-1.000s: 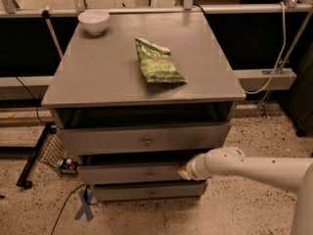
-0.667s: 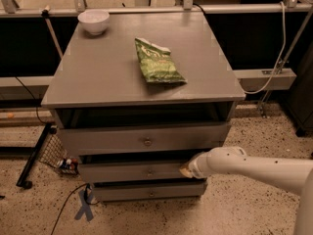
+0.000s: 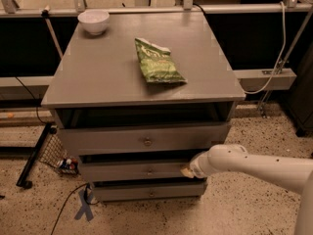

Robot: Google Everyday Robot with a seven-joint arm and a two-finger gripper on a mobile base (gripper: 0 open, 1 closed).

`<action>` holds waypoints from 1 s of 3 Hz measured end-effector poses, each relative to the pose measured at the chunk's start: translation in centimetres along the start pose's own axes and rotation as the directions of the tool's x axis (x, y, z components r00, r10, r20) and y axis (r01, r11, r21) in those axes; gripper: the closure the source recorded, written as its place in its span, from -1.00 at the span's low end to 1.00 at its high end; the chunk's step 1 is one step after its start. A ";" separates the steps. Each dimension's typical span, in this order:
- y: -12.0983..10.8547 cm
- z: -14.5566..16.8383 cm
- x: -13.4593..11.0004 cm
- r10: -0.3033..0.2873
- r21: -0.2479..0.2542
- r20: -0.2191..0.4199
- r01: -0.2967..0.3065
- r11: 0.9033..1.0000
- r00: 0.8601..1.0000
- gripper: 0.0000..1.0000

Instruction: Close middle drawer

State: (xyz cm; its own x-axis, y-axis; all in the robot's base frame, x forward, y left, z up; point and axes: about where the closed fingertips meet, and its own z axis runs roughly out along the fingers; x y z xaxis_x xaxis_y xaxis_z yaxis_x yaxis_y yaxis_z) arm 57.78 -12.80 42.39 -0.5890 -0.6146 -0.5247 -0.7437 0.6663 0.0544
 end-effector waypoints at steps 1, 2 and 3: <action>-0.1 -1.5 1.7 0.024 -0.006 -0.084 -0.025 1.000 0.996 1.00; -0.1 -3.0 3.5 0.074 0.014 -0.119 -0.073 0.997 0.990 1.00; -1.1 -4.9 5.8 0.151 0.046 -0.099 -0.147 0.988 0.984 1.00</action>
Offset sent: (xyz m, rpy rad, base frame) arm -0.0479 -0.0613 0.0136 -0.1003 0.1453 -0.1300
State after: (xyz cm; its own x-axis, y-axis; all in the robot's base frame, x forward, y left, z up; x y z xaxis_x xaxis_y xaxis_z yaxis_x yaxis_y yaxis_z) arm 53.59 -19.19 43.48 -0.7230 -0.5457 -0.4237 -0.6335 0.7683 0.0914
